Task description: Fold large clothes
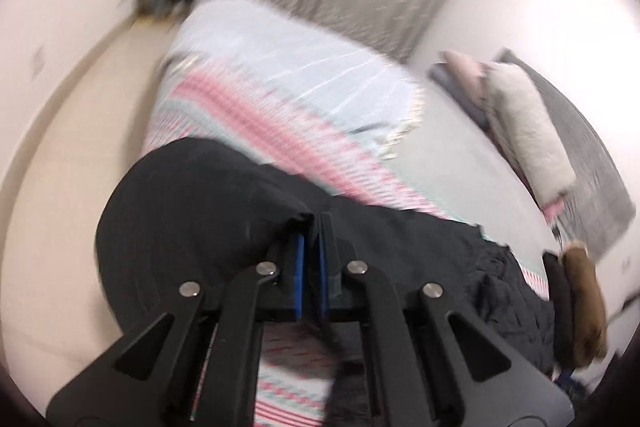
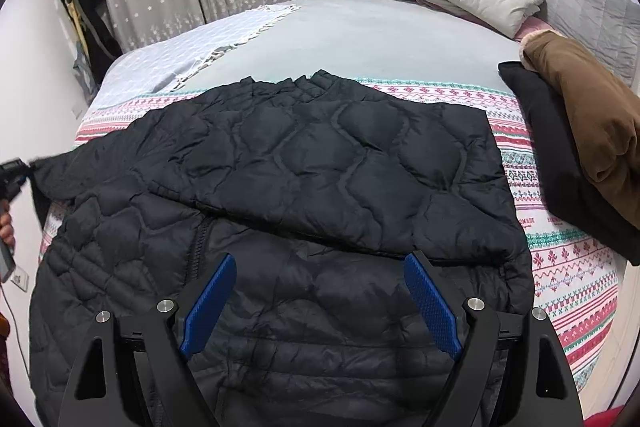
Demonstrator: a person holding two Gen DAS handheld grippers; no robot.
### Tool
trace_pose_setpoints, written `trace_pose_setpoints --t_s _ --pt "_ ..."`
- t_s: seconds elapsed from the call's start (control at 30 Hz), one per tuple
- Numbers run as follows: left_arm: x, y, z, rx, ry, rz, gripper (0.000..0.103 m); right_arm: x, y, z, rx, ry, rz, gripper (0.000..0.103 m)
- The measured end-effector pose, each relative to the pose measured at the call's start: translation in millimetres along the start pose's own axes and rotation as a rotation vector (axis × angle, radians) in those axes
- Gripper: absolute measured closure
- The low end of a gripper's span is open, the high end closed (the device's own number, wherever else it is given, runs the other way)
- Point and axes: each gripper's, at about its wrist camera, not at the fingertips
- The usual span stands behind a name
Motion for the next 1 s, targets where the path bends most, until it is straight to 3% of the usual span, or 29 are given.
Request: trace_pose_setpoints --t_s 0.13,0.27,0.43,0.6,0.63,0.7,0.73,0.87,1.0 --pt "16 -9 -68 -0.172 -0.108 -0.012 0.096 1 0 0 -0.003 0.002 -0.001 0.016" --pt "16 -31 -126 -0.303 -0.215 0.043 0.096 3 0 0 -0.001 0.003 -0.003 0.016" --pt "-5 -79 -184 -0.454 -0.296 0.165 0.096 3 0 -1 -0.001 0.003 -0.004 0.016" --pt "-42 -150 -216 -0.614 -0.288 0.339 0.093 1 -1 -4 -0.013 0.004 0.003 0.016" --pt "-52 -166 -217 -0.643 -0.279 0.391 0.09 0 -1 -5 -0.016 0.006 0.004 0.016" --pt "-71 -195 -215 -0.688 -0.253 0.507 0.058 0 -2 -7 -0.022 0.01 0.007 0.016" --pt "-79 -210 -210 -0.711 -0.231 0.553 0.051 -2 -2 -8 -0.028 0.013 0.011 0.016" --pt "-67 -223 -200 -0.819 -0.23 0.515 0.04 -7 -4 -9 -0.033 0.028 0.029 0.016" --pt "-29 -203 -181 -0.793 -0.297 0.524 0.027 -11 -5 -8 -0.033 0.025 0.04 0.016"
Point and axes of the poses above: each gripper's, at about its wrist camera, not at the fingertips, and x roughly against the way its jaws point, z to its left, y to its top, and after that the axes turned 10 degrees about x, right-handed
